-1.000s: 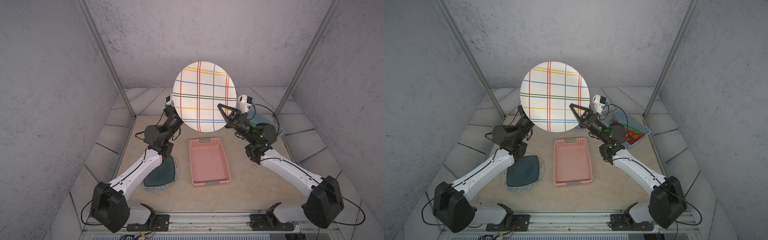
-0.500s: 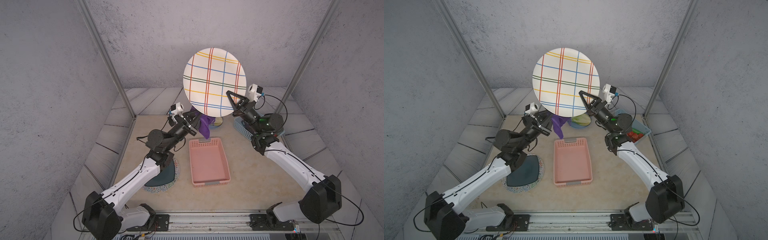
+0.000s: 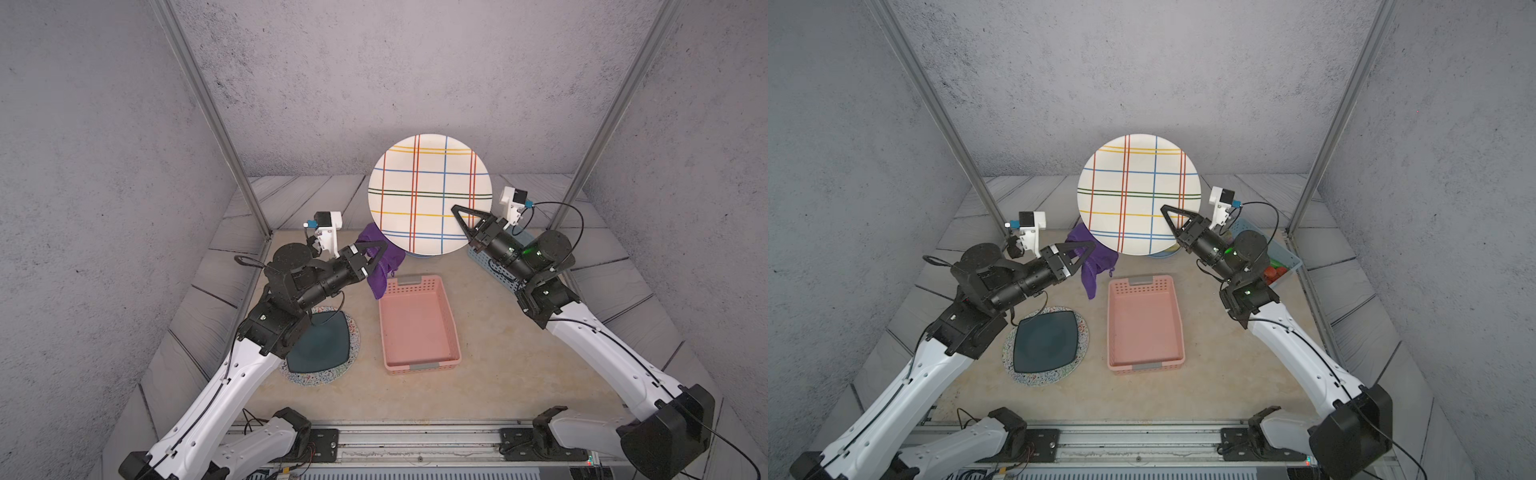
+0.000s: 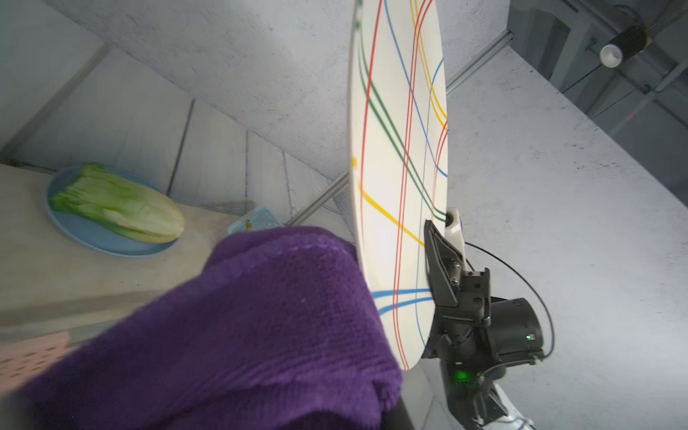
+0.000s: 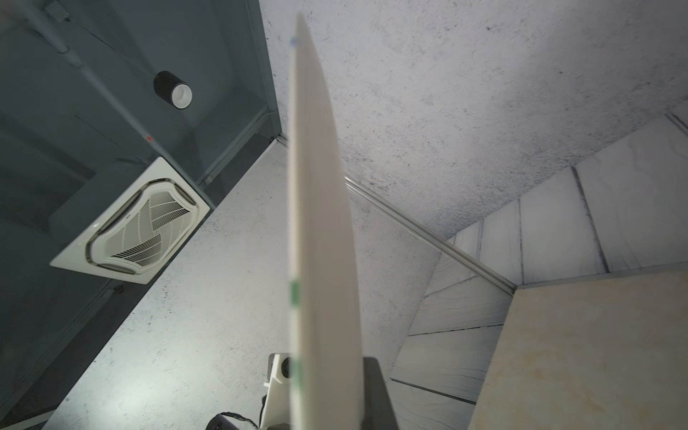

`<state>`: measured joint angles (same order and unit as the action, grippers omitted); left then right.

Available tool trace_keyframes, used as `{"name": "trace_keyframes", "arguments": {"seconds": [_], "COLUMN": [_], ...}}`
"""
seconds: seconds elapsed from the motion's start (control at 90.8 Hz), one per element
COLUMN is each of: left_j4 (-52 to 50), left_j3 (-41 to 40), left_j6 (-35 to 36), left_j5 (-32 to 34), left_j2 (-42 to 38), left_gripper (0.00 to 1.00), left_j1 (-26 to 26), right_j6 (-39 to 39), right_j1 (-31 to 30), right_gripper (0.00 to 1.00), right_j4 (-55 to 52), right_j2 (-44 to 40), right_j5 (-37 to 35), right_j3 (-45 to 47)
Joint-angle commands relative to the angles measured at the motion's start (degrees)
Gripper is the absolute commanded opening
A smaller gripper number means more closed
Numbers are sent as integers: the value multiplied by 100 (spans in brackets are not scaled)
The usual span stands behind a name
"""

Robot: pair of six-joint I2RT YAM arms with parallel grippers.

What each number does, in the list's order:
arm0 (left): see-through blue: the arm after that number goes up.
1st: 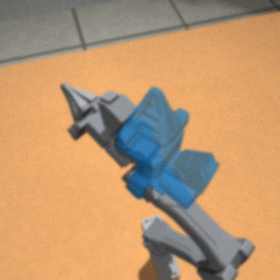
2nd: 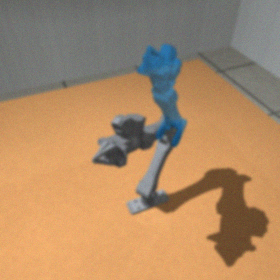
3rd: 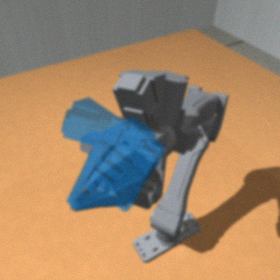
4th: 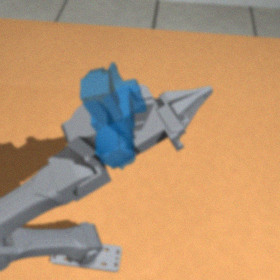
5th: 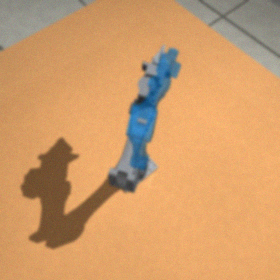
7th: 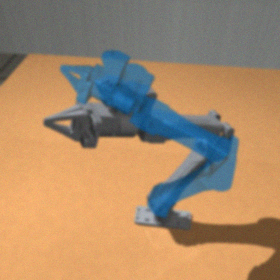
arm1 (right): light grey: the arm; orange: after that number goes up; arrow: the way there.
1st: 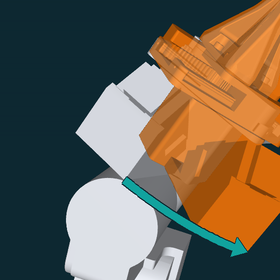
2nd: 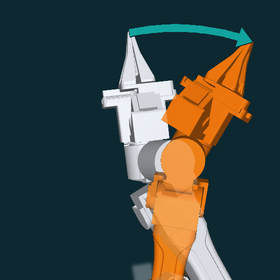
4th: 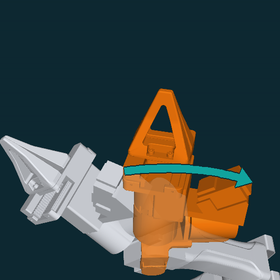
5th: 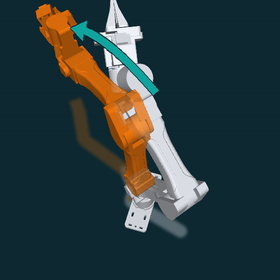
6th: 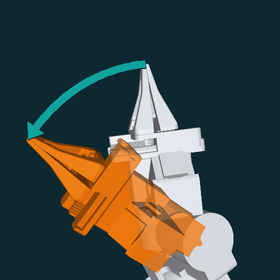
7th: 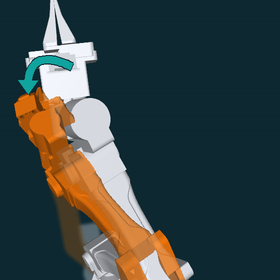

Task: Wipe the wet plate dry
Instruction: Wipe the plate with towel.

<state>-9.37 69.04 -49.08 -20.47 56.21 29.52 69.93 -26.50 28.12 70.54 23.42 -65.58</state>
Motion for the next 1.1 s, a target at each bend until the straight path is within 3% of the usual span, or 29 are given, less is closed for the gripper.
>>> {"name": "trace_keyframes", "arguments": {"seconds": [0.0,0.176,0.286,0.396,0.528,0.583,0.661,0.749,0.815,0.991,1.09], "left_j4": [-786,-962,-1154,-1482,-1712,-1919,-2276,-3042,-3059,-2222,-2123], "left_j3": [449,504,629,1040,1588,1898,2355,2773,2548,1083,696], "left_j6": [1172,1314,1516,1872,2336,2591,3014,3894,3782,2861,2651], "left_j5": [681,441,761,957,686,193,-750,-207,-158,161,-110], "left_j2": [-401,25,343,668,1124,1431,2011,2437,2476,1708,1530], "left_gripper": [0,0,0,0,0,0,0,0,0,0,0], "left_j1": [-104,-96,-139,-506,-910,-880,-423,712,999,826,801], "right_j6": [-634,-710,-690,-740,-1206,-1398,-1347,-1086,-892,580,698], "right_j1": [-47,-519,-658,-926,-1517,-1704,-1745,-1686,-1484,-418,-273], "right_gripper": [0,0,0,0,0,0,0,0,0,0,0], "right_j4": [-341,259,376,518,234,79,233,597,688,1870,1927], "right_j2": [-137,195,223,135,20,17,80,181,258,112,62], "right_j5": [48,753,881,1093,1317,1355,1291,1053,1008,651,805], "right_j3": [-81,-443,-444,-221,-53,-60,-13,65,34,668,780]}}
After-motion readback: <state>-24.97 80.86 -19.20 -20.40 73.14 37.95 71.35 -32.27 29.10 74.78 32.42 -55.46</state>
